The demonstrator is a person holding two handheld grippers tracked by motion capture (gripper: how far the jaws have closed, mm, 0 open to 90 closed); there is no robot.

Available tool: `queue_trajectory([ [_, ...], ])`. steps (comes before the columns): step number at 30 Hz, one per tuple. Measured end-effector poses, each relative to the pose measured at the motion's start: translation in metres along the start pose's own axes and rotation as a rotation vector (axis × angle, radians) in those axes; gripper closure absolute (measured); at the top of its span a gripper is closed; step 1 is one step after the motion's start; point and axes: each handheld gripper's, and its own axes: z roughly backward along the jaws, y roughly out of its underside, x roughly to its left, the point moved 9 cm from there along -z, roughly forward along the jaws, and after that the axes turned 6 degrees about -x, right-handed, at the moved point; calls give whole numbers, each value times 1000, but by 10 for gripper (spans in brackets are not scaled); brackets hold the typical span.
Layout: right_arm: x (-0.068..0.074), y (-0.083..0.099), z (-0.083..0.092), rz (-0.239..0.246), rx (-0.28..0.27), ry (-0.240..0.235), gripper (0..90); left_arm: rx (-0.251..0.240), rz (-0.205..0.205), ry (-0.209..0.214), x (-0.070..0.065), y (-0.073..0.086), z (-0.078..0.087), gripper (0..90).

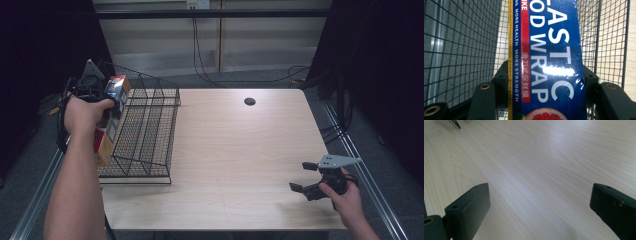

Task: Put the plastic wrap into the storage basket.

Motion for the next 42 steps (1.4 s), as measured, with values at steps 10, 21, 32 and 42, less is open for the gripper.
queue_trajectory([
  [10,0,1,-1,5,3,1,31,2,11,-6,2,0,-4,430],
  [21,0,1,-1,5,4,0,31,5,5,-23,4,-1,-9,428],
  [32,0,1,-1,5,4,0,31,2,15,-40,5,-2,-12,423],
  [42,0,1,-2,6,7,-1,31,2,3,-40,2,-3,-15,419],
])
